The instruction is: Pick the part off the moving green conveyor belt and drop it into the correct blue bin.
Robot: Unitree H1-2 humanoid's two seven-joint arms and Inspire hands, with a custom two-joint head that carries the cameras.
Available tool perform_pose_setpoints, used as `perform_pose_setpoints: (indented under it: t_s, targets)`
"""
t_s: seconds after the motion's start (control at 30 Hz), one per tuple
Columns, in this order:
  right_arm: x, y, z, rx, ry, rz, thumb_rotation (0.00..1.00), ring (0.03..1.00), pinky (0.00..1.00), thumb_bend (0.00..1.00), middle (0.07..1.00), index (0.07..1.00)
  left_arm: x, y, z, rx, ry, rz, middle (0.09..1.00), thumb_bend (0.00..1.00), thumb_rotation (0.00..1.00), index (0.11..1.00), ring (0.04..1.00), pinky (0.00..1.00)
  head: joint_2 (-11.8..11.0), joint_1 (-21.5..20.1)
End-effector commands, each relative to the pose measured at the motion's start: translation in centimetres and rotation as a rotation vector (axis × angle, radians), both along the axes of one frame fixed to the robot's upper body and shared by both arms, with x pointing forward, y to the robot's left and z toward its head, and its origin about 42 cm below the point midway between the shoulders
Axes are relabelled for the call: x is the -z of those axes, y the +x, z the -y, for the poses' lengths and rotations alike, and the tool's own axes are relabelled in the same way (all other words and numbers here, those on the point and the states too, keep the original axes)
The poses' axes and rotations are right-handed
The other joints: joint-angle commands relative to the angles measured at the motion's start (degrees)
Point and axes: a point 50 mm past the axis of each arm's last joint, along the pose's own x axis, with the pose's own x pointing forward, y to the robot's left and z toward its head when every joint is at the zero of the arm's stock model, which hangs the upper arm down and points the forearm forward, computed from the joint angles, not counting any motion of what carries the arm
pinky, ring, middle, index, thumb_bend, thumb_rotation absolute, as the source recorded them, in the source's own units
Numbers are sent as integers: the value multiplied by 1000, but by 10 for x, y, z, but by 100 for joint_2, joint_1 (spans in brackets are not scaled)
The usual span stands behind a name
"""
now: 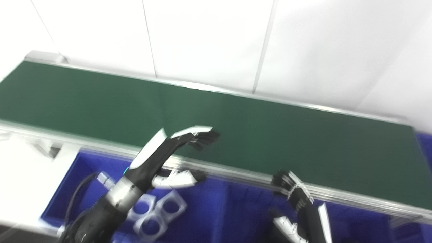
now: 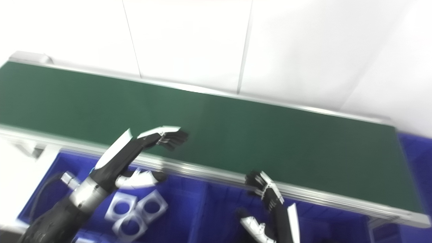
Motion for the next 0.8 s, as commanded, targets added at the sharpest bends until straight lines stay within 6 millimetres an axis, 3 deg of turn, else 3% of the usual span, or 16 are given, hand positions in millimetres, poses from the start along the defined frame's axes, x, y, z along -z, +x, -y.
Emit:
perform_pose_setpoints:
  t_s: [0.0, 0.23, 0.53, 0.77]
  targets:
    - [-9, 1, 3, -7, 7, 74, 567, 770, 664, 647, 792, 838, -3, -1, 7, 18, -52, 31, 769, 650, 847, 786, 727, 647, 7, 5]
    - [-8, 1, -1, 4, 10, 70, 575, 766, 661, 663, 788, 830, 29, -1, 17, 37, -204, -86, 784, 717, 862, 794, 748, 694, -76, -255]
    - [-7, 0, -1, 12, 3, 68, 613, 770, 666, 653, 793, 841, 69, -2, 30, 37, -321, -189, 780, 725, 856, 794, 751, 715, -97, -512]
    - [-5, -3, -4, 16, 13, 57, 609, 786, 706, 671, 800, 841, 82, -10, 33, 46, -346, -239, 785, 727, 870, 803, 757, 730, -60, -1096]
